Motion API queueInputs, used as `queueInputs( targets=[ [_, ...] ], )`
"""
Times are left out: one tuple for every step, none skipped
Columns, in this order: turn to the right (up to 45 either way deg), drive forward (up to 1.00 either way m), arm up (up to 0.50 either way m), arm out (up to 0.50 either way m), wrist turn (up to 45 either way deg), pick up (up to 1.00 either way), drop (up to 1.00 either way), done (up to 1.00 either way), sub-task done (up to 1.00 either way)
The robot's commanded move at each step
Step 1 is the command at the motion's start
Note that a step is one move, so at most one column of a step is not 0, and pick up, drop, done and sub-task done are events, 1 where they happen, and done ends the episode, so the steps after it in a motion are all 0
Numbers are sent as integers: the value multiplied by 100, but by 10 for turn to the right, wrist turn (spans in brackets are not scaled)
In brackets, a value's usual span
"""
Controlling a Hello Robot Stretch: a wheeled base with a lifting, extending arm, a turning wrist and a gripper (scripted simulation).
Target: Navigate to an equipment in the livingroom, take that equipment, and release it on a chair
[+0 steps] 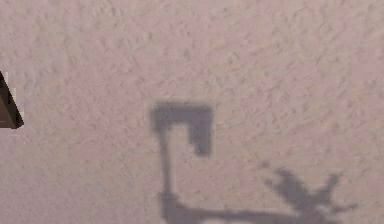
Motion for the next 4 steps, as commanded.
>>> queueInputs(
  targets=[
    [0,0,0,0,0,100,0,0,0],
    [0,0,10,0,0,0,0,0,0],
    [0,0,22,0,0,0,0,0,0],
    [0,0,0,0,-450,0,0,0,0]
  ],
)
